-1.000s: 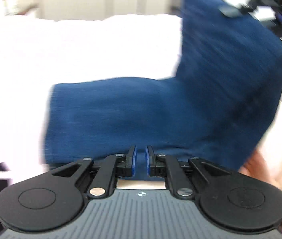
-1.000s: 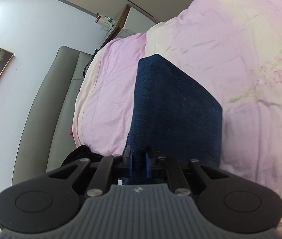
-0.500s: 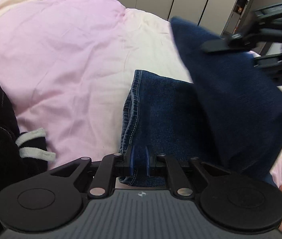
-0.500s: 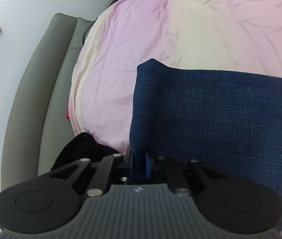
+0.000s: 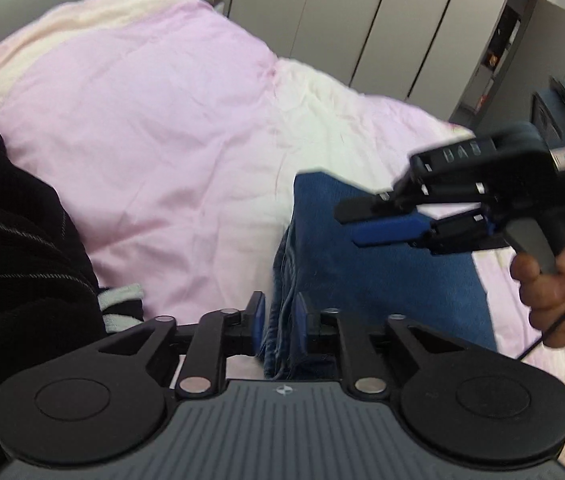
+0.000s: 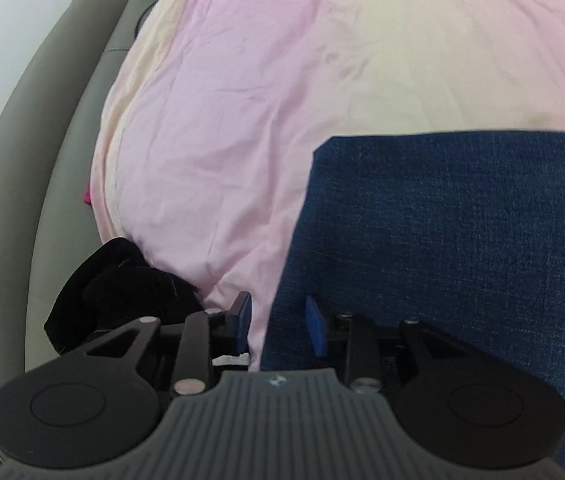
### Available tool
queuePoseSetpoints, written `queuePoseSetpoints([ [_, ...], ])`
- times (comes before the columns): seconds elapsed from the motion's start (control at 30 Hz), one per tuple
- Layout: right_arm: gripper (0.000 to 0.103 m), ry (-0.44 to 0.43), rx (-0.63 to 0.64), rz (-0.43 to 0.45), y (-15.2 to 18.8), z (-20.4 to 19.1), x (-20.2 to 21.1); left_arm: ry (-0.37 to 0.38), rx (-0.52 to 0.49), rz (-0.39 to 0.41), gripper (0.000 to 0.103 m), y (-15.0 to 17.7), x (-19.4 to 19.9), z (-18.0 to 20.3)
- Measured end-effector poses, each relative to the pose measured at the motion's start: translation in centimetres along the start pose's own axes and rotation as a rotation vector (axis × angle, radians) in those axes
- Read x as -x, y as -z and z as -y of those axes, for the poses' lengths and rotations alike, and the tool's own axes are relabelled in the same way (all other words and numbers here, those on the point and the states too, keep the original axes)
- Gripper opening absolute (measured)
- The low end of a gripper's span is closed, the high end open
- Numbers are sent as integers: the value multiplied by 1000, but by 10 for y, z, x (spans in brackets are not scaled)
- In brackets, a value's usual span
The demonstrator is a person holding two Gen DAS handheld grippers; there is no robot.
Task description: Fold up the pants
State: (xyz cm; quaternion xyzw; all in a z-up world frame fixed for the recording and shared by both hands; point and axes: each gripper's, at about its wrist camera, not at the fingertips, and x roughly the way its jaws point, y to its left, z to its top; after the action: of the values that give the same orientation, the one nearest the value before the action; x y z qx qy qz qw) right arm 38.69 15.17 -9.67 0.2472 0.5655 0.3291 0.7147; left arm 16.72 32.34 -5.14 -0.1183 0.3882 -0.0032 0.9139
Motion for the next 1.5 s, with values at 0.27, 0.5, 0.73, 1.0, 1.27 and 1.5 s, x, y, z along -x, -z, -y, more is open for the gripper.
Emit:
queuePoseSetpoints([
  [0.27,28,68,150,87,29,25,81,-38,-198,45,22,-2,2,66],
  [0.5,34,178,135,129,68,109,130,-124,-213,-59,21,11,-54,62],
  [0.73,37,168,19,121,82,170,129,-152,-164,-190,13,31,-101,27],
  [1.0,50,135,-16,88,81,195,96,-131,-152,-226,11,27,-108,19],
  [1.27,50,118,61,86,80,194,106,-115,-207,-226,64,9,-85,25],
  [1.5,51,85,92,100,74,193,103,-77,-181,-264,69,-3,-106,18],
])
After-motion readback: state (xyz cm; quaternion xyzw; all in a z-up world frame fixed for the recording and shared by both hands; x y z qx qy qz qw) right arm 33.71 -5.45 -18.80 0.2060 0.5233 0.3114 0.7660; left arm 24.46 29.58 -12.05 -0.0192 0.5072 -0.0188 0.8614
